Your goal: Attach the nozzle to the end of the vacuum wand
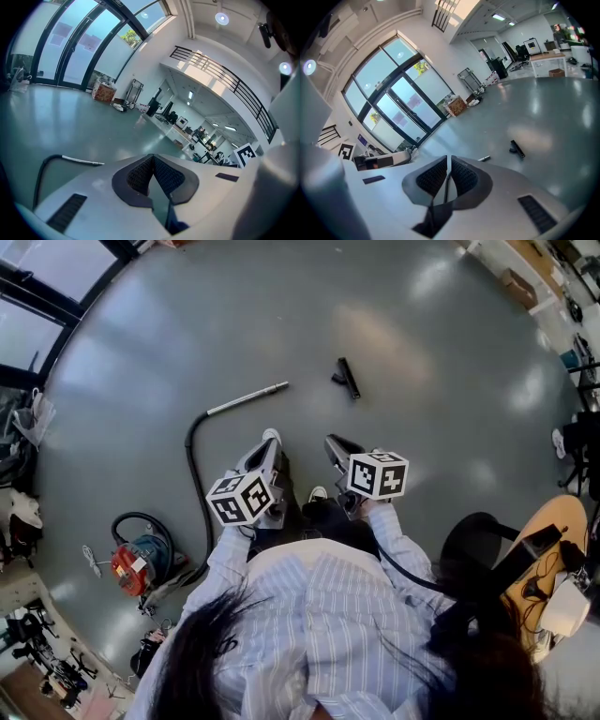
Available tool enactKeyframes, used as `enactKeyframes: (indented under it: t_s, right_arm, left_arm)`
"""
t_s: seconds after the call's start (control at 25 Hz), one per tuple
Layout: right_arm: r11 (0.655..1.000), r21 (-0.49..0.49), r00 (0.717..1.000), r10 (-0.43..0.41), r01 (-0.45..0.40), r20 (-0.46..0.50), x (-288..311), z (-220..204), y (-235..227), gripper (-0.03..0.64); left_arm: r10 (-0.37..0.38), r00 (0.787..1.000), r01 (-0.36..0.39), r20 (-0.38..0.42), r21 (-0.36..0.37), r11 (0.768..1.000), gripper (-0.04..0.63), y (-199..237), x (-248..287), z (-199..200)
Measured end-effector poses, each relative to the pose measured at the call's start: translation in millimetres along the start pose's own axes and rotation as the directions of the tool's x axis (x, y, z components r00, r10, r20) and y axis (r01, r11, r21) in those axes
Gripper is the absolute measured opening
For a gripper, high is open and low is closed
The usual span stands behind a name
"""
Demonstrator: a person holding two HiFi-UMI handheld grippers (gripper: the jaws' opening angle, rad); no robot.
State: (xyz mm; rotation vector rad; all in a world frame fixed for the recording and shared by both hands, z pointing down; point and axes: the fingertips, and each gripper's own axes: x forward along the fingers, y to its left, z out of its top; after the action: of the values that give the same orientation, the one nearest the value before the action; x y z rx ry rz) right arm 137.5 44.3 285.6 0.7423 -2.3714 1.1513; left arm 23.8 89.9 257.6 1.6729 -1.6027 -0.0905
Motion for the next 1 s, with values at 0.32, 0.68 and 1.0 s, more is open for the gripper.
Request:
enactKeyframes:
  t_s: [0.32,0.68,1.0]
  right_arm:
    - [0.995,0.059,0.996,-0.083,0.081,0.035,47,58,-43,0.032]
    - [0.989,0.086,0.992,-0.123,0.12,0.03,156,128,-35,0.032]
    - [0.97,0.101,0.975,-0.218,0.222,-0.05,231,141,-79,0.032]
  left_arm:
    - [-0.037,0.997,0.042,-0.069,0.077,0.996,0.006,28,77,47]
    - [-0.062,0.98,0.093,-0.189,0.162,0.982,0.006,112,153,129]
    - [-0.153,0.929,0.227,-0.338,0.19,0.955,0.008,167,232,137]
